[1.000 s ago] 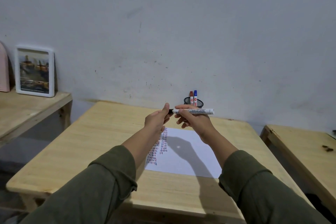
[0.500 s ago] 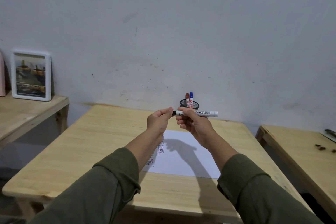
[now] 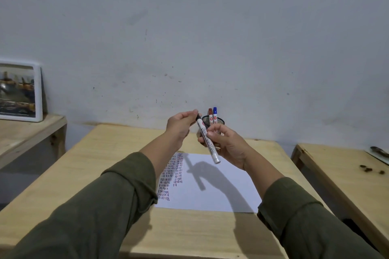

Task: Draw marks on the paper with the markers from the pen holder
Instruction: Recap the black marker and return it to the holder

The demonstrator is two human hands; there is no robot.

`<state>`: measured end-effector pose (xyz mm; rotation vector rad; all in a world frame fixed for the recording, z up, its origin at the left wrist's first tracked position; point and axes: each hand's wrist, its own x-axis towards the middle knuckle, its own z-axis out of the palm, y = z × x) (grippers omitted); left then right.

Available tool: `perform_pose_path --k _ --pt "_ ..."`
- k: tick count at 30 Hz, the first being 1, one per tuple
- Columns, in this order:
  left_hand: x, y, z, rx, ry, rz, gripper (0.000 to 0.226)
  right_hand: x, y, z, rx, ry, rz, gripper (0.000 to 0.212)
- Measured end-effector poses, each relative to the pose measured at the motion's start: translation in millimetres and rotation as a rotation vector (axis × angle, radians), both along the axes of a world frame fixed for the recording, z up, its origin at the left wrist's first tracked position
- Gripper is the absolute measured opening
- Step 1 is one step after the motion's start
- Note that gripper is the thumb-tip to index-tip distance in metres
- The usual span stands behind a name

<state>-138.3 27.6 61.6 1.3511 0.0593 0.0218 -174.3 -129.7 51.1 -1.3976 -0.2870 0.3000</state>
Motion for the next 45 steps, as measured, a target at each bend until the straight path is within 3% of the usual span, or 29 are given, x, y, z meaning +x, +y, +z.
perform_pose_path --k 3,8,12,19,26,34,45 --pt "17 -6 2 0.149 -0.034 -0.027 0.016 17 -8 -2 0.000 -0.009 -0.068 0.022" --pt "50 -12 -5 0.408 -0.044 0.033 0.026 51 -29 9 -0.139 -0.137 -0.293 0.073" --pt "74 -22 -12 0.630 -0.074 0.023 0.036 90 -44 17 -0.312 -0.280 -0.488 0.088" --pt "110 -36 -31 0.816 -0.048 -0.022 0.052 148 -47 9 -0.483 -0.370 -0.681 0.081" --pt "124 -41 -47 0.901 -0.033 -0.045 0.057 168 -41 -15 -0.616 -0.391 -0.629 0.081" --pt "124 -40 -49 0.785 -0.039 -0.034 0.053 177 -42 -34 -0.737 -0.386 -0.579 0.079" --pt "126 -41 -54 0.686 -0.017 -0.026 0.053 187 -41 -46 -0.760 -0.370 -0.562 0.058"
